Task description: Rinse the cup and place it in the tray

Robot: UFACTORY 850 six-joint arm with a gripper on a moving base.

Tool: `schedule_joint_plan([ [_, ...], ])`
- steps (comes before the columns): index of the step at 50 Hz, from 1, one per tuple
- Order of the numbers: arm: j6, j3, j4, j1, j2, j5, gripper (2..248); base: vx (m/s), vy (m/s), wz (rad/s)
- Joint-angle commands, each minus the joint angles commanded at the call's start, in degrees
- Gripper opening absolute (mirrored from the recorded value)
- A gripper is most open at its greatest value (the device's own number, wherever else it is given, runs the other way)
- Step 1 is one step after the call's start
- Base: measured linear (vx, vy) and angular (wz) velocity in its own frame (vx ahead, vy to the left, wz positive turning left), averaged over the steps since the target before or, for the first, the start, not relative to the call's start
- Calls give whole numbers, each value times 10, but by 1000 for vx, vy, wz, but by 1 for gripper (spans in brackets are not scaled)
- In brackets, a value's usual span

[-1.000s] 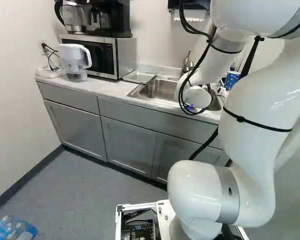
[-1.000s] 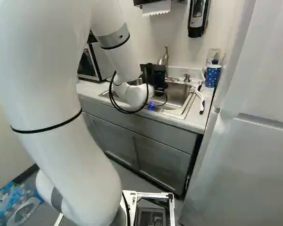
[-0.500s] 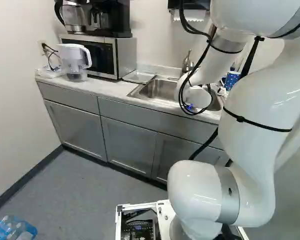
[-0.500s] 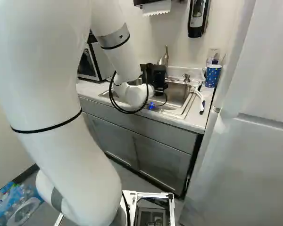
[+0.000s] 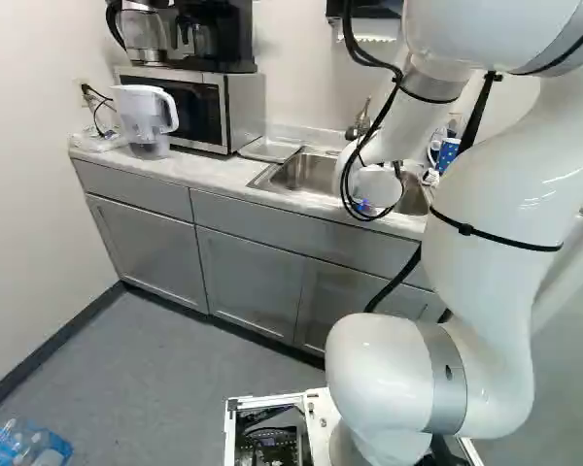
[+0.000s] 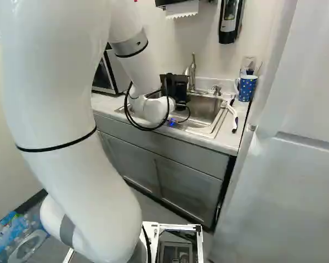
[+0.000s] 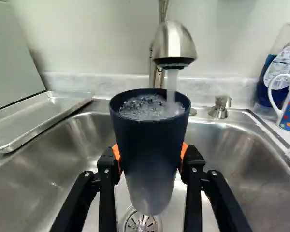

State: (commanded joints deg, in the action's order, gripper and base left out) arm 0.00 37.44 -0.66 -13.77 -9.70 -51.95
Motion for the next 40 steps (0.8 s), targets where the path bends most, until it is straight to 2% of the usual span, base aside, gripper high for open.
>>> schedule_joint_plan([
  [40, 0, 23, 0, 71, 6, 0, 126, 0, 0, 0],
])
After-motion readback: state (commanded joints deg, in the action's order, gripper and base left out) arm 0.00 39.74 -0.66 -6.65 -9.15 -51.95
